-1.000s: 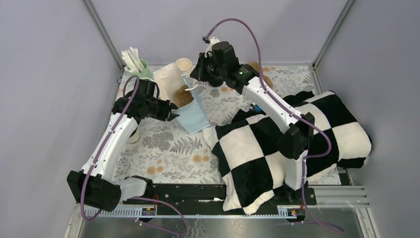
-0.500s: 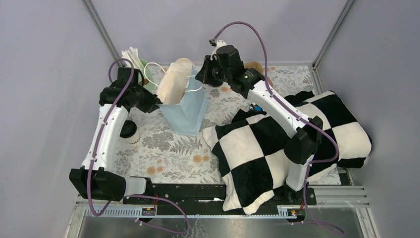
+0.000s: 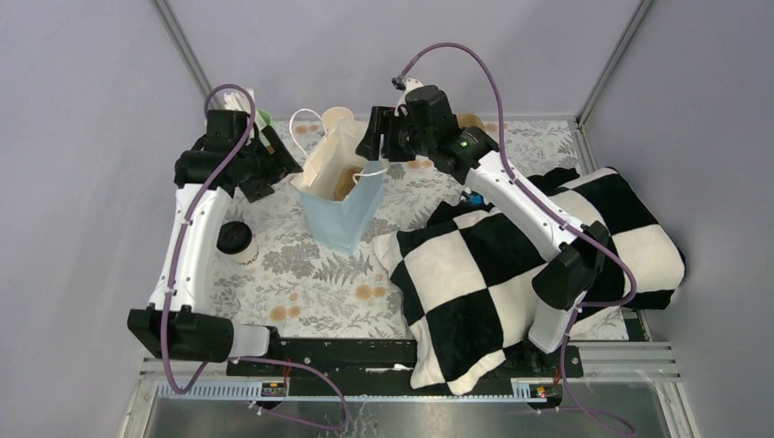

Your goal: Pack the takeout coffee

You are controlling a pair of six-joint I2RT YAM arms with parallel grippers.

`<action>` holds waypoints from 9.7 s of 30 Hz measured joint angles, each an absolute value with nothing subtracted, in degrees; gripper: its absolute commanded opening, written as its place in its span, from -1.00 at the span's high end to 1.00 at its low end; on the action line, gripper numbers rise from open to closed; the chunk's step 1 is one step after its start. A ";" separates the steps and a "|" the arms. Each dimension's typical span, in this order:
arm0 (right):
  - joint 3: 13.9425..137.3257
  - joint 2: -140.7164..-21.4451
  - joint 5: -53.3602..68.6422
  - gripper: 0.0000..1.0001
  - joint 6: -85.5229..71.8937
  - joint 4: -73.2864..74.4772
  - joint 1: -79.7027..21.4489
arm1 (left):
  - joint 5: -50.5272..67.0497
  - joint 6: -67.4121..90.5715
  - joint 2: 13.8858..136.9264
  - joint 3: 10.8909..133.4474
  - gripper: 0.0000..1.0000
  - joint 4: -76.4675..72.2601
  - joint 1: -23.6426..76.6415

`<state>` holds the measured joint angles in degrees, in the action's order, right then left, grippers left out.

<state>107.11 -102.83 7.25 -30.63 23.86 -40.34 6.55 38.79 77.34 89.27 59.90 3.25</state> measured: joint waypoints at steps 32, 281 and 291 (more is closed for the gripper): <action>101.32 -76.01 7.75 -0.99 -9.26 44.93 -40.40 | -18.52 28.86 81.52 77.06 -0.97 61.58 -12.84; 82.41 -65.12 -27.51 -0.19 13.26 40.88 -72.23 | -7.90 81.10 82.00 91.90 0.59 68.86 28.01; 86.43 -66.67 -24.93 -0.13 26.55 37.69 -72.23 | -14.31 65.71 83.35 97.47 1.00 67.96 28.03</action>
<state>86.43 -66.67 -24.93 26.55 37.69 -72.23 -14.31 65.71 83.35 97.47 67.96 28.03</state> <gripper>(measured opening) 0.764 0.006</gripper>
